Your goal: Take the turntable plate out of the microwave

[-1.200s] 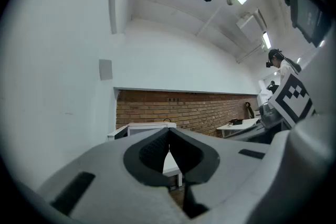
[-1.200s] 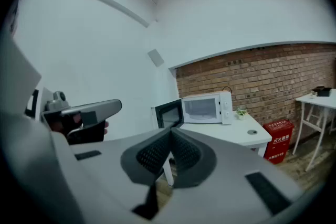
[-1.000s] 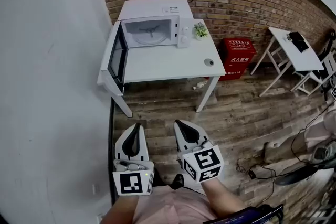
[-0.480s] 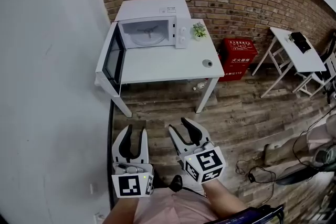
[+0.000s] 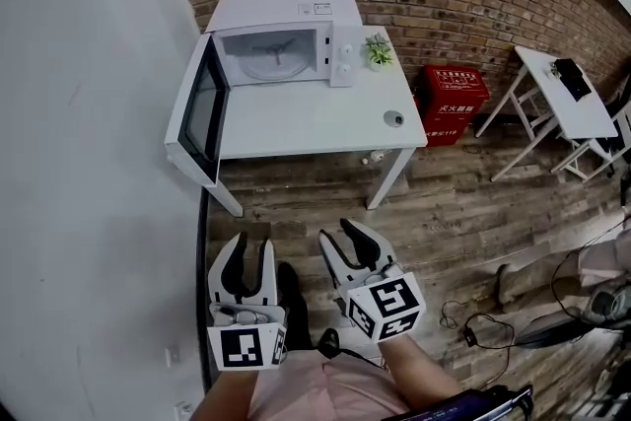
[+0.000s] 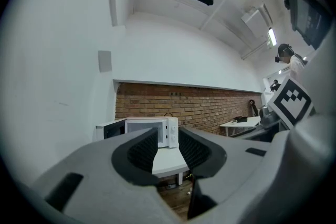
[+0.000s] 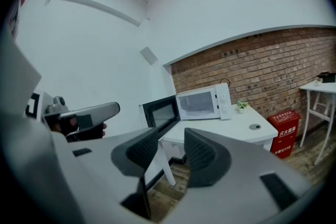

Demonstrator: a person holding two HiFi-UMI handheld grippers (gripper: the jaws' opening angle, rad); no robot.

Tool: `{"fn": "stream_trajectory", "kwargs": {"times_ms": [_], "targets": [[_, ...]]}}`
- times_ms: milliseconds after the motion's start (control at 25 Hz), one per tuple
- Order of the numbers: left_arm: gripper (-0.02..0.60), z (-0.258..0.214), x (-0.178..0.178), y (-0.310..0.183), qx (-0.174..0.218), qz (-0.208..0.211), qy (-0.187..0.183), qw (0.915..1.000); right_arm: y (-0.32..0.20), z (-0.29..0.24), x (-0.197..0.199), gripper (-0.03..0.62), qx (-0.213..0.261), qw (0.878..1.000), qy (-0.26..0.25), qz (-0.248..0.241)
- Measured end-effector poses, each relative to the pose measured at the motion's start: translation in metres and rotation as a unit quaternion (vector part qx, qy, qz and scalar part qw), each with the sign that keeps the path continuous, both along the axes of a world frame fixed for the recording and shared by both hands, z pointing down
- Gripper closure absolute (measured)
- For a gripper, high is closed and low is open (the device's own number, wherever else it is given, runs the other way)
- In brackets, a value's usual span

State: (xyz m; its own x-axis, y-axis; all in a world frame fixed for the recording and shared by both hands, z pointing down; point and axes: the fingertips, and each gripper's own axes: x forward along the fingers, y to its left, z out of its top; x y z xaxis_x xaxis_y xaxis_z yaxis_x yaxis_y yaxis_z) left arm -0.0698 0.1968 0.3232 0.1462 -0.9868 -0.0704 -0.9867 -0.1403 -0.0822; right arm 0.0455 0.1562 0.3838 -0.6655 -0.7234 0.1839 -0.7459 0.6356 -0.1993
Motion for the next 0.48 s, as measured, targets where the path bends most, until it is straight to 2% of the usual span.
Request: {"fn": "stream_trajectory", "kwargs": {"times_ms": [240, 480], "targets": [[0.459, 0.006, -0.016, -0.064, -0.004, 0.015, -0.006, 0.9999, -0.061, 0.012, -0.017, 0.444, -0.013, 1.0, -0.002, 0.009], [0.459, 0.015, -0.044, -0.137, -0.02, 0.033, -0.002, 0.9993, -0.134, 0.019, -0.051, 0.45, -0.026, 1.0, -0.004, 0.018]]}}
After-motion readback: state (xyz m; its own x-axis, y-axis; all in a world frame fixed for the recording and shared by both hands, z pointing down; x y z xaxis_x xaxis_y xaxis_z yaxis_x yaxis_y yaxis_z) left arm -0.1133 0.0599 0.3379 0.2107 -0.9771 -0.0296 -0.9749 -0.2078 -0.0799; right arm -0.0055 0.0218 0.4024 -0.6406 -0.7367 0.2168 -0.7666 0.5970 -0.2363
